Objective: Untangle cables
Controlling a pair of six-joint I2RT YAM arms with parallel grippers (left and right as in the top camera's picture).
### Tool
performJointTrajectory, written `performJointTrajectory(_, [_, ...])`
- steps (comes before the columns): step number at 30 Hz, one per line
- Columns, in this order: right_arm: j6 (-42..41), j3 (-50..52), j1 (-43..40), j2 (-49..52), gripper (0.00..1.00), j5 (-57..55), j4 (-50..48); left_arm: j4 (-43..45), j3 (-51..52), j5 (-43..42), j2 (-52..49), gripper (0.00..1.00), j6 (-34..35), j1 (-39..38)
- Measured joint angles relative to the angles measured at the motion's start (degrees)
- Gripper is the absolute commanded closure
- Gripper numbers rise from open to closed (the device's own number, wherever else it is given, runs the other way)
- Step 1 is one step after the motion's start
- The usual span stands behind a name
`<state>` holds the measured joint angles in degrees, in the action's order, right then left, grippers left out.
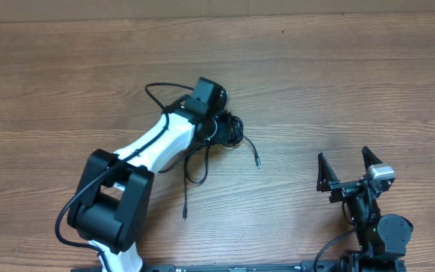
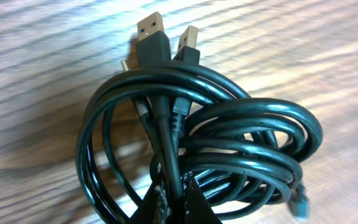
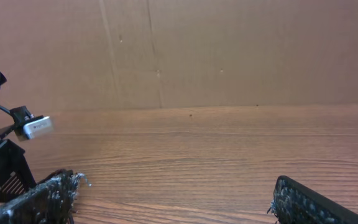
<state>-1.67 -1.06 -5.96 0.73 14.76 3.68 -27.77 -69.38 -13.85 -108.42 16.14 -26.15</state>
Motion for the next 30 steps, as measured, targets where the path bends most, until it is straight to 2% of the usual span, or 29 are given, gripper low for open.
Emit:
performJointTrajectory(10, [-0.02, 0.00, 0.00, 0.00, 0.00, 0.00, 0.02, -10.78, -2.25, -21.42, 0.00, 0.96, -10.10, 8.63])
performJointTrajectory(15, [-0.02, 0.00, 0.00, 0.00, 0.00, 0.04, 0.00, -13.77, -2.36, -24.35, 0.00, 0.96, -13.46, 13.29])
performJointTrajectory(21, [-0.22, 0.00, 0.00, 0.02, 0.00, 5.44, -1.64, -17.49, -2.40, -25.59, 0.00, 0.96, -19.87, 12.83])
performJointTrajectory(25, [-4.39, 0.00, 0.00, 0.07, 0.00, 12.09, -9.11, -17.92, -2.40, -26.51, -0.02, 0.96, -23.30, 11.87])
performJointTrajectory(30, [-8.98, 0.00, 0.00, 0.07, 0.00, 17.81, -10.67, -17.88, -2.43, -31.34, -0.02, 0.96, -28.37, 11.34])
